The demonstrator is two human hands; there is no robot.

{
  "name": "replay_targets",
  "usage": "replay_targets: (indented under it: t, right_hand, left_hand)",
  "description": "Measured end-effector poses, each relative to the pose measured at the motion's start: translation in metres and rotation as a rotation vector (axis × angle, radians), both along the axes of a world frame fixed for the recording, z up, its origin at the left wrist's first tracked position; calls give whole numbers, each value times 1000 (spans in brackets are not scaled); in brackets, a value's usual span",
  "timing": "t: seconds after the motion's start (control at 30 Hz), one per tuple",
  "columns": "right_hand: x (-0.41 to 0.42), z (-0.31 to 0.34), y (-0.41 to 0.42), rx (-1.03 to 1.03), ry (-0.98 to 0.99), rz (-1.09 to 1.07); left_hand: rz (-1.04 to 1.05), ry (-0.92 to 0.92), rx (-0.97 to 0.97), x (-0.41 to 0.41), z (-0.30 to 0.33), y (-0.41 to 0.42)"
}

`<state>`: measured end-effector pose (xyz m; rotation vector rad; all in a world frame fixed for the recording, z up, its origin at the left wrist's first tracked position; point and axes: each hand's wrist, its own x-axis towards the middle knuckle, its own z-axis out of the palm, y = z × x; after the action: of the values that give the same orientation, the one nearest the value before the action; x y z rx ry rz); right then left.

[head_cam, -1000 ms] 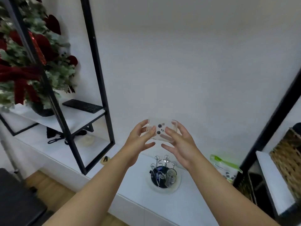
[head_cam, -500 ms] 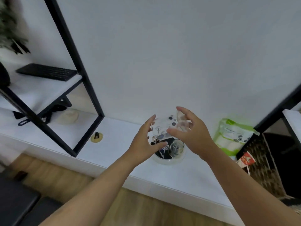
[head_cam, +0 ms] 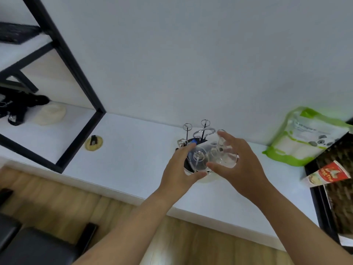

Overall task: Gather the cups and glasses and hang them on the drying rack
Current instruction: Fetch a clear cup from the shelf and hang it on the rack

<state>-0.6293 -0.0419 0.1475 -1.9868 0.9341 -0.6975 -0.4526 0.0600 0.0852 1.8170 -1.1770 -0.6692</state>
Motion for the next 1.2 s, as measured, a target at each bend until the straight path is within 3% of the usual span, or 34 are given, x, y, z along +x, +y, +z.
replay_targets:
  t: [0.37, 0.97, 1.2]
  right_hand:
    - [22, -40, -18, -103, 117, 33]
    - [53, -44, -28, -225, 424, 118]
    - [64, -58, -25, -266, 523, 139]
  left_hand:
    - [46, 27, -10, 14, -53, -15]
    - [98, 101, -16, 12, -95, -25]
    - [164, -42, 24, 9, -109, -25]
